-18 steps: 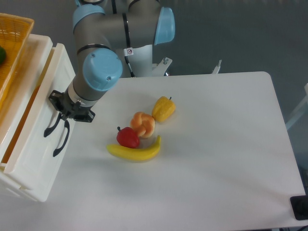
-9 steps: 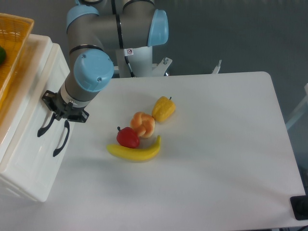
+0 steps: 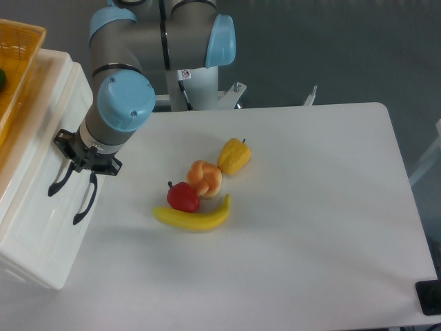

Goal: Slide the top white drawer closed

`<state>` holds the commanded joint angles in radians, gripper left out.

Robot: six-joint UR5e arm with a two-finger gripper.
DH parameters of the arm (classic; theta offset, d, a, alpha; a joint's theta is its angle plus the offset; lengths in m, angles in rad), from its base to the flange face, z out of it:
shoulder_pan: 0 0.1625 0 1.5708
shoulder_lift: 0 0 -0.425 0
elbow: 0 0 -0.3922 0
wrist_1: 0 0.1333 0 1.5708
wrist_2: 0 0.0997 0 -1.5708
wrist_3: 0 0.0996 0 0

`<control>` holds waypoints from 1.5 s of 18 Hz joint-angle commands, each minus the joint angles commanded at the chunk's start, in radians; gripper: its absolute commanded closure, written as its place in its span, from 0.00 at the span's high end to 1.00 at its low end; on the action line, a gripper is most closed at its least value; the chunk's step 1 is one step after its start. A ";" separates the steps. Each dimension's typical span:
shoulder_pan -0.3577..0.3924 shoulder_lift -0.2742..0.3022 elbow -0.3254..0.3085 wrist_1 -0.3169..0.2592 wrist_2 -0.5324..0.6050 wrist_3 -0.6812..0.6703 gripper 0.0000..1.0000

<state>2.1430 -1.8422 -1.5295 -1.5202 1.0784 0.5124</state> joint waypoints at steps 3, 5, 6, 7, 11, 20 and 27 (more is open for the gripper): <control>0.009 -0.008 0.014 0.017 0.002 0.014 0.52; 0.034 -0.006 0.012 0.050 0.009 0.017 1.00; 0.054 -0.005 0.012 0.054 0.011 0.017 1.00; 0.075 -0.003 0.014 0.055 0.014 0.018 1.00; 0.159 0.000 0.017 0.124 0.083 0.018 1.00; 0.339 -0.078 0.018 0.291 0.224 0.116 1.00; 0.471 -0.159 0.017 0.327 0.391 0.452 1.00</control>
<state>2.6137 -2.0017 -1.5125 -1.1935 1.4693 0.9643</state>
